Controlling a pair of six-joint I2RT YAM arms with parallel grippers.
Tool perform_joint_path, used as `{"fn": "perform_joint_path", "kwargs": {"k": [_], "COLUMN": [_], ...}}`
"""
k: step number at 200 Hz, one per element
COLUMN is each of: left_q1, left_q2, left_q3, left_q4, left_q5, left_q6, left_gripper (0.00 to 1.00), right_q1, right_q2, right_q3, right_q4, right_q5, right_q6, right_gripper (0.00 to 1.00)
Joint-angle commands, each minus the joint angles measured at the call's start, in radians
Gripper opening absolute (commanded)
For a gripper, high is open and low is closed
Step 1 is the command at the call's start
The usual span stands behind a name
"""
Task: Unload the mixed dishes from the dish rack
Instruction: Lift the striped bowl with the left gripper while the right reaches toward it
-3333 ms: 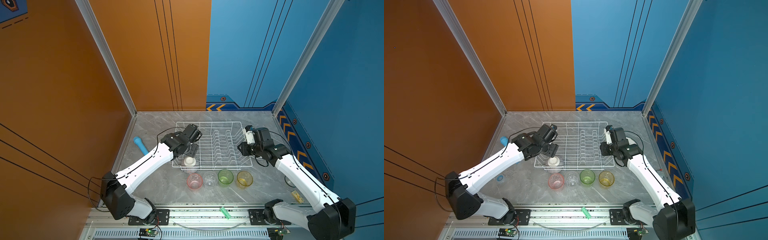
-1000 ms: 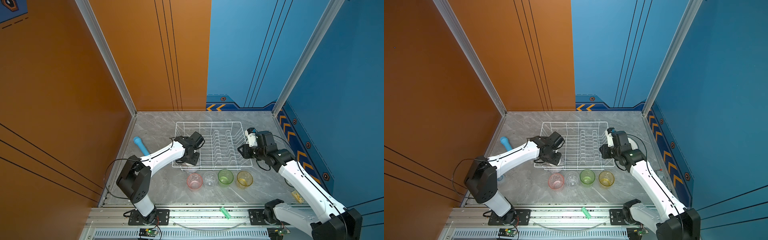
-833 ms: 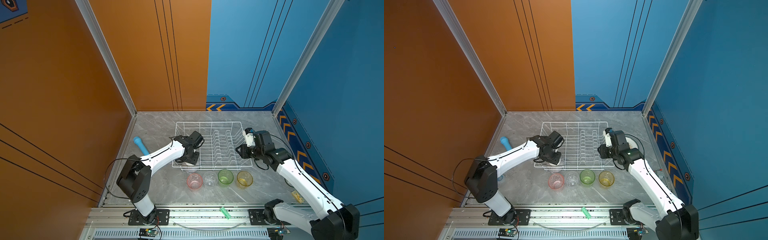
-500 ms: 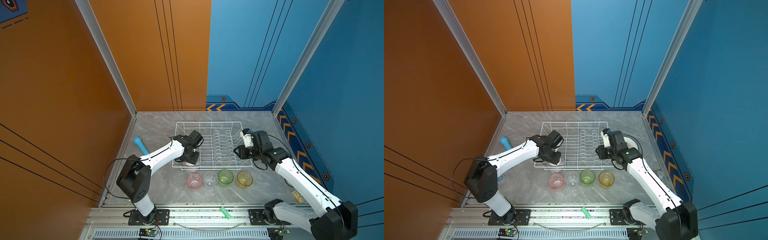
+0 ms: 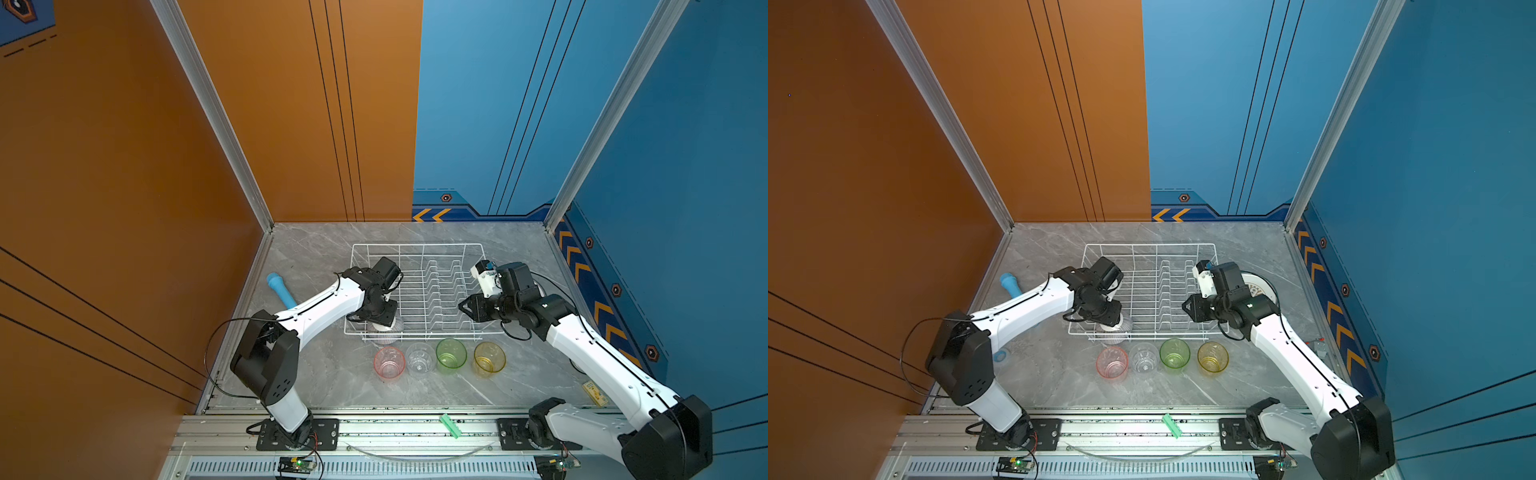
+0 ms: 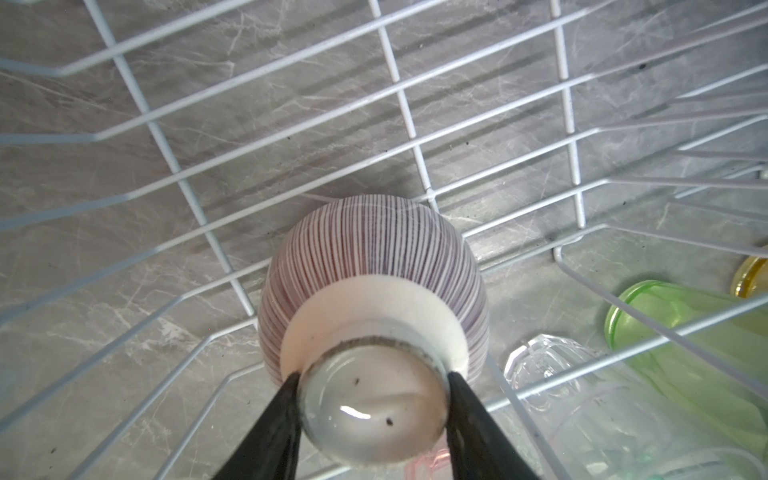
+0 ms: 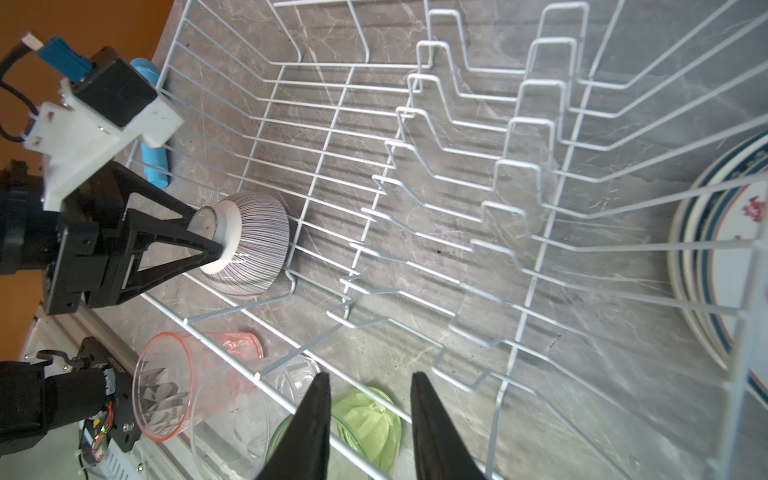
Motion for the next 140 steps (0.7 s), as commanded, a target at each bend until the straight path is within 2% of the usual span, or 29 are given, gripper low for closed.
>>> {"fn": "perform_joint_path", "kwargs": {"k": [1,65,105,140], "left_q1": [0.021,0.095,0.115,0.136], "left_q2": [-0.052,-0.120,-0.158,-0.194], "left_q3": [0.039,0.055,0.067,0.041], "left_q4": [-0.015,0.028,0.040,0.121], "left_q5": [0.043,0.189,0.249,0.392], "left_q6": [0.022,0.047,0.061,0.041], "left_gripper": [0.44,0.44,0.44,0.45], "right_q1": [0.007,0.011,0.023,0.026], "right_q2": [0.009,0.044,0.063,0.057], "right_q3": [-0.007,-0.048,-0.057,-0.103], "right_q4": [0.033,0.143,0.177,0.303], "right_q5": [-0.060,-0.259,-0.295,-0.397], "right_q6": [0.009,0.069,0.086,0.149], "right_gripper": [0.31,0.31,0.31,0.31]}}
